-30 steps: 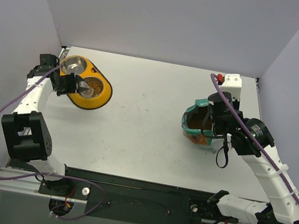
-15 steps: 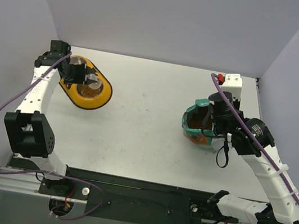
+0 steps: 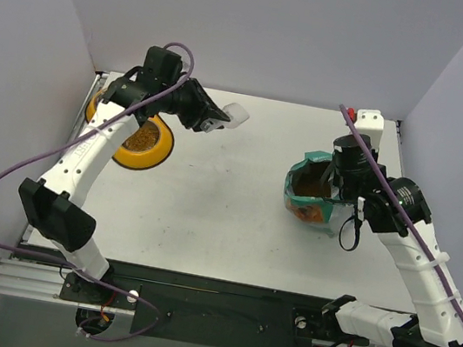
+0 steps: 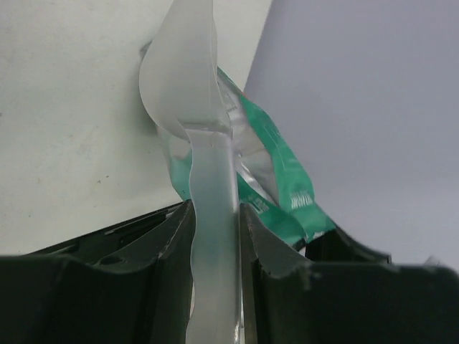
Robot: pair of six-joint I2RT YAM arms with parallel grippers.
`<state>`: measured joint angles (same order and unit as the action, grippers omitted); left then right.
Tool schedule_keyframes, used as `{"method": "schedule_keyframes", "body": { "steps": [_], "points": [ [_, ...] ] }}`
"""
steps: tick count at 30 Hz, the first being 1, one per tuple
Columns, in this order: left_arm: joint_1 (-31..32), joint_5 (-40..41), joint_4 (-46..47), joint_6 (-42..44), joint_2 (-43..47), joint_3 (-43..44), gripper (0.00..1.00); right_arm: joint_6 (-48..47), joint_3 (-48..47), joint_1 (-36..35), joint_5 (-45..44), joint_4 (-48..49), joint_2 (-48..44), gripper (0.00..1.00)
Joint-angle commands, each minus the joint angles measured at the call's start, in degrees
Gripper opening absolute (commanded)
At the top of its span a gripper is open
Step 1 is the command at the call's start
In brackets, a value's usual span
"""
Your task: Serve the pet food
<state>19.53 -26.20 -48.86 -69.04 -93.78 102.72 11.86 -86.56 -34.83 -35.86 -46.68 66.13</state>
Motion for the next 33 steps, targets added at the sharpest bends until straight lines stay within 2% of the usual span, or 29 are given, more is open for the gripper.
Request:
{"method": "schedule_keyframes", "body": {
  "steps": [1, 5, 8, 13, 16, 22, 25, 29, 33],
  "points": [
    [6.29, -3.51, 0.35, 9.52, 5.61, 7.23, 0.00, -0.26, -4.48, 1.43, 1.40, -4.12, 2.59, 0.00],
    [10.17, -4.82, 3.15, 10.41, 12.47, 3.03, 0.00, -0.43, -6.33, 2.66, 4.21, -4.65, 4.27, 0.00],
    [10.53, -6.41, 3.95, 10.59, 18.43, -1.36, 0.00, -1.05, -7.30, 3.01, 5.97, -4.65, 4.97, 0.00],
    [12.37, -10.36, 3.60, 12.78, 21.88, -2.70, 0.00, -1.13, -10.73, 3.10, 6.59, -5.97, 7.69, 0.00],
    [13.69, -12.82, 1.41, 16.64, 21.18, -0.42, 0.00, -2.97, -11.69, 3.10, 5.62, -5.27, 8.58, 0.00],
    [16.84, -18.18, -6.59, 17.52, 14.16, 5.99, 0.00, -3.42, -14.77, 3.01, 7.64, -5.27, 11.39, 0.00],
    [20.45, -15.91, -8.44, 18.59, 11.43, 8.72, 0.00, -4.47, -14.25, 2.40, 6.86, -5.44, 11.66, 0.00],
    [21.60, -14.85, -6.78, 13.41, 9.84, 6.63, 0.00, -5.79, -12.93, 1.61, 4.84, -5.36, 10.78, 0.00],
    [23.09, -14.07, -1.16, 7.52, 9.23, 4.43, 0.00, -7.19, -11.35, 0.29, 2.73, -4.30, 9.55, 0.00]
  ]
}}
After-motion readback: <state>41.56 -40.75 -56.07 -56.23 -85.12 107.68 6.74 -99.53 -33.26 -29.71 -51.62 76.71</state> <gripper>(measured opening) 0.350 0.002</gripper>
